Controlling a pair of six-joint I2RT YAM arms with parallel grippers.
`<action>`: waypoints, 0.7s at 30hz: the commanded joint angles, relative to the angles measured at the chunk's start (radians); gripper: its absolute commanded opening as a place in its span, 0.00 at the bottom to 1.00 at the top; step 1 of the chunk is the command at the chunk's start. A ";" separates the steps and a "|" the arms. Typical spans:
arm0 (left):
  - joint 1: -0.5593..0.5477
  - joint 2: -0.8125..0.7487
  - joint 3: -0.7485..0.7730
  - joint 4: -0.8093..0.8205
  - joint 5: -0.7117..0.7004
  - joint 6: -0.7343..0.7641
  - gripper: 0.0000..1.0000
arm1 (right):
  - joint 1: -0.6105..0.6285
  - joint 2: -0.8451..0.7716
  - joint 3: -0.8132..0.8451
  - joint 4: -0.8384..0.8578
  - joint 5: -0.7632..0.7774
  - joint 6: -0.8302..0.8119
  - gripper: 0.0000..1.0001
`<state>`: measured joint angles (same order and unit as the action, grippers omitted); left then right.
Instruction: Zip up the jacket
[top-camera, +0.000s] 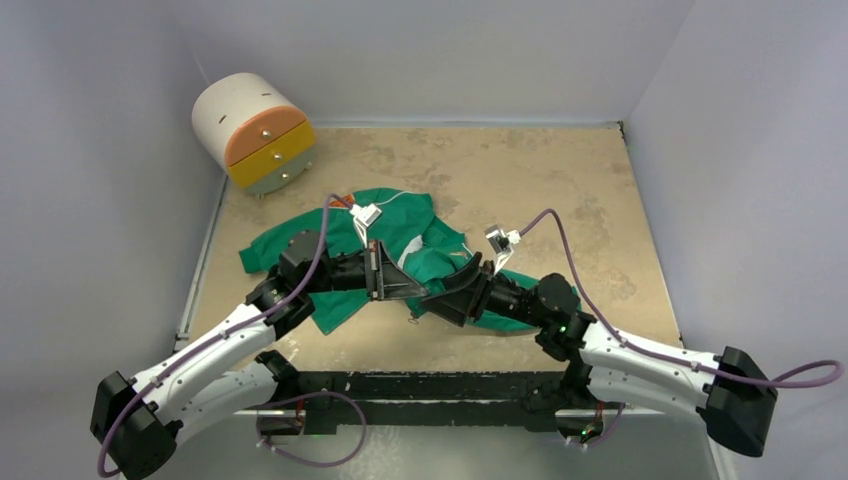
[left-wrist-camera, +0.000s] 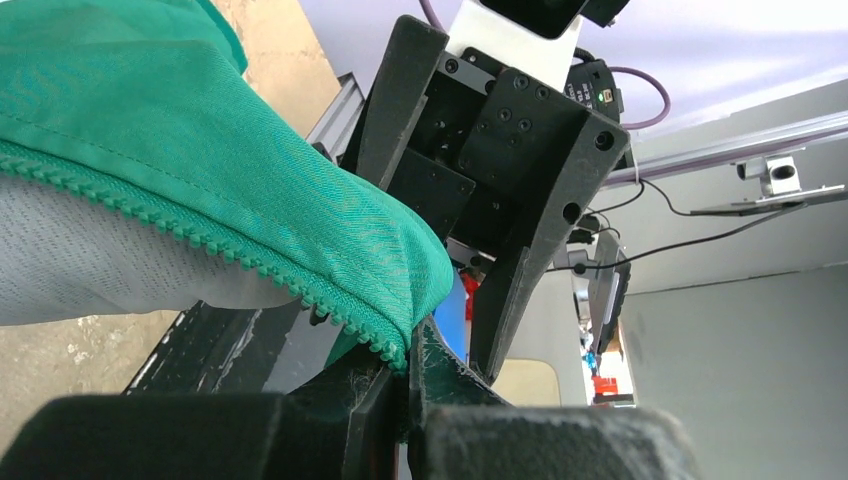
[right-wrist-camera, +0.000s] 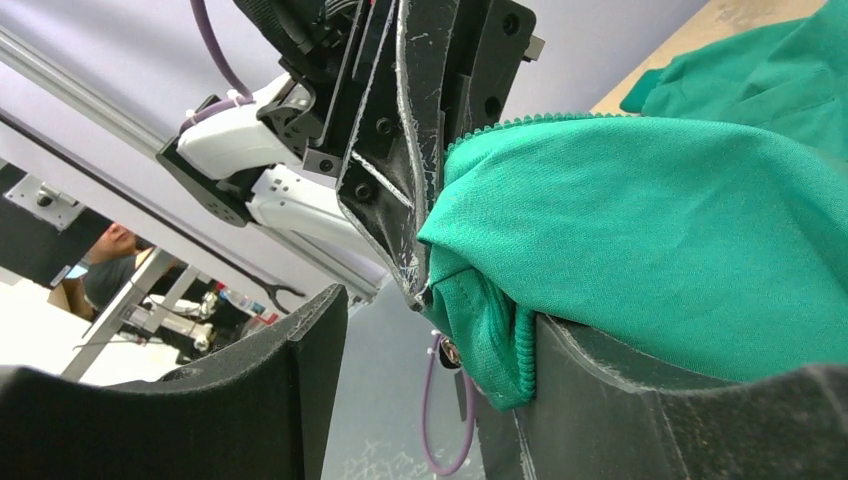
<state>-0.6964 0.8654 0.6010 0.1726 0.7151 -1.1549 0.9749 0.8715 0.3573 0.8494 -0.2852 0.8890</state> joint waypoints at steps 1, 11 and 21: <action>-0.003 -0.005 0.055 -0.008 0.048 0.047 0.00 | 0.003 -0.046 0.062 -0.026 -0.020 -0.048 0.61; -0.003 0.000 0.063 0.015 0.041 0.040 0.00 | 0.004 0.037 0.101 0.014 -0.124 -0.070 0.53; -0.003 0.008 0.063 0.093 0.054 0.000 0.00 | 0.004 0.074 0.092 0.034 -0.171 -0.065 0.44</action>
<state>-0.6964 0.8688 0.6201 0.1795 0.7471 -1.1423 0.9749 0.9585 0.4141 0.7990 -0.4122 0.8364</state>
